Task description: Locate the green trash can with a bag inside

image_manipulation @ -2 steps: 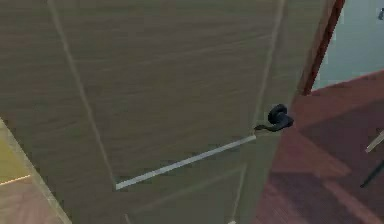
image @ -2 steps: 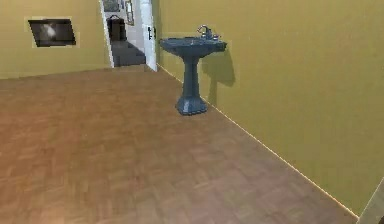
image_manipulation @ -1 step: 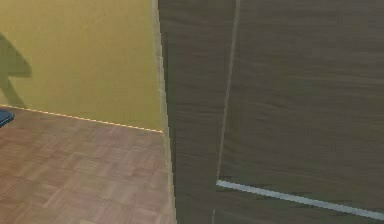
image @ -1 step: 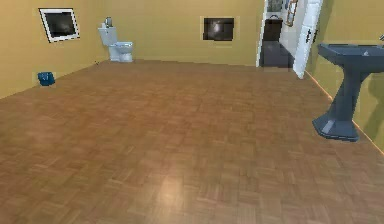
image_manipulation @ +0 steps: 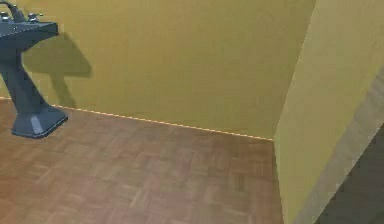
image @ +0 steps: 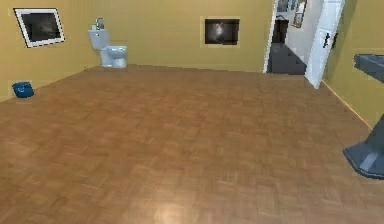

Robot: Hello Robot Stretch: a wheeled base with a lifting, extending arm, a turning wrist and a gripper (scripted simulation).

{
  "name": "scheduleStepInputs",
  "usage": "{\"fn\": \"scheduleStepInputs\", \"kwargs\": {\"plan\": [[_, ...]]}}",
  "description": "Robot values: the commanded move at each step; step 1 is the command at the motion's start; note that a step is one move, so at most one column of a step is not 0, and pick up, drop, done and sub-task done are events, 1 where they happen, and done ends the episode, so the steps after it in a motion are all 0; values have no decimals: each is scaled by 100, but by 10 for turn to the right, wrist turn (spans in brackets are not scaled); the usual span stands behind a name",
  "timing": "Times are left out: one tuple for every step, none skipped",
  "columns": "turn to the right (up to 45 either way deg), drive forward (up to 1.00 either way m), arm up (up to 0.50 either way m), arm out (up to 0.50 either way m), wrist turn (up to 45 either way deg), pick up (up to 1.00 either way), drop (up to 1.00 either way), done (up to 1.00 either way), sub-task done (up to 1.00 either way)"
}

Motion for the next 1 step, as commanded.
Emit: {"fn": "scheduleStepInputs", "kwargs": {"plan": [[-450, 0, 0, 0, 0, 0, 0, 0, 0]]}}
